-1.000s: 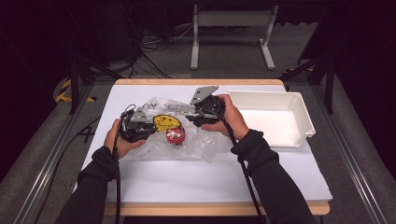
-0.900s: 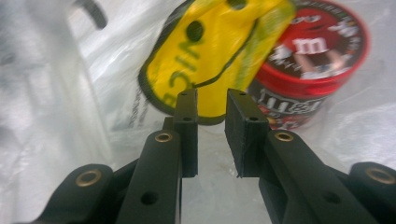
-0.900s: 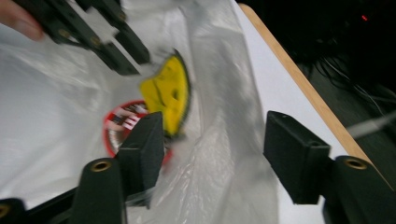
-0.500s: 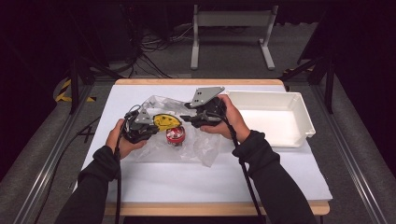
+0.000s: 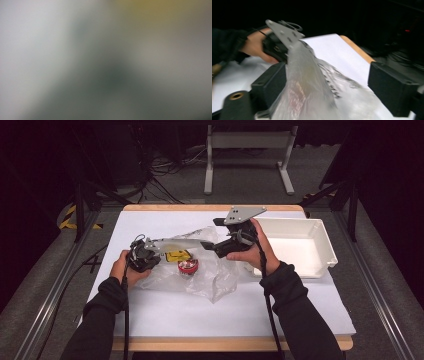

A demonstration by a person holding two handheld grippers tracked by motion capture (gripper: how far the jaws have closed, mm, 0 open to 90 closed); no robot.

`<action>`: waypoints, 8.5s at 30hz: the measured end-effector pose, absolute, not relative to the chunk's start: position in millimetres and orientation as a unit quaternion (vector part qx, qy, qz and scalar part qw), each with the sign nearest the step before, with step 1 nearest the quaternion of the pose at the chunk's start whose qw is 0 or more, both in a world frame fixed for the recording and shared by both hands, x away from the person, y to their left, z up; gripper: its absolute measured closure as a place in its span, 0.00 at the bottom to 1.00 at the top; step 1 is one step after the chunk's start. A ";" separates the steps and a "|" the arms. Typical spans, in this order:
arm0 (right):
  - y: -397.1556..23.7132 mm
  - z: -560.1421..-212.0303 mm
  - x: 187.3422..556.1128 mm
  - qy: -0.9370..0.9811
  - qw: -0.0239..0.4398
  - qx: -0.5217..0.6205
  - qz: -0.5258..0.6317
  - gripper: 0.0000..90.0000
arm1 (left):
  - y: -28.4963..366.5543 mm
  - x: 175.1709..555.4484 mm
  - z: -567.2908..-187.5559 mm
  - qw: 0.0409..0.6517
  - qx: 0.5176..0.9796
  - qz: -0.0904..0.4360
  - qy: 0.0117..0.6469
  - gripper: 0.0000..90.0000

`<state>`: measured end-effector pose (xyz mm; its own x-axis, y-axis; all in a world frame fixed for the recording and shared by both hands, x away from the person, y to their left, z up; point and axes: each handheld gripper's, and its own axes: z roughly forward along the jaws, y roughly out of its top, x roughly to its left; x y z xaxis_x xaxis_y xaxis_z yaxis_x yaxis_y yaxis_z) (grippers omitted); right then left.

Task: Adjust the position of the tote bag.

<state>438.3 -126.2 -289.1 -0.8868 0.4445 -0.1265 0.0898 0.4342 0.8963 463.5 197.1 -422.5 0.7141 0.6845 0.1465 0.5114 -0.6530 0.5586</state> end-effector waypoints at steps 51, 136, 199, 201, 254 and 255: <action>-94.7 -343.6 474.7 0.907 0.265 0.189 0.268 0.57 | 191.0 433.2 -386.3 0.342 0.887 0.183 0.249 0.73; -120.9 -332.7 430.6 0.893 0.187 0.160 0.378 0.37 | 180.5 379.2 -409.7 0.359 0.897 0.160 0.200 0.82; -158.1 -308.4 415.9 0.857 0.290 0.215 0.368 0.28 | 179.1 382.9 -419.1 0.412 0.880 0.139 0.194 0.70; -148.3 -316.1 417.8 0.866 0.280 0.208 0.358 0.25 | 181.8 378.1 -402.6 0.450 0.863 0.137 0.185 0.66; -79.7 -334.4 379.7 0.903 0.183 0.109 0.372 0.68 | 218.7 383.9 -401.0 0.402 0.869 0.160 0.240 0.54; -73.7 -341.9 380.6 0.918 0.171 0.100 0.343 0.67 | 217.3 388.4 -404.2 0.391 0.872 0.163 0.246 0.55</action>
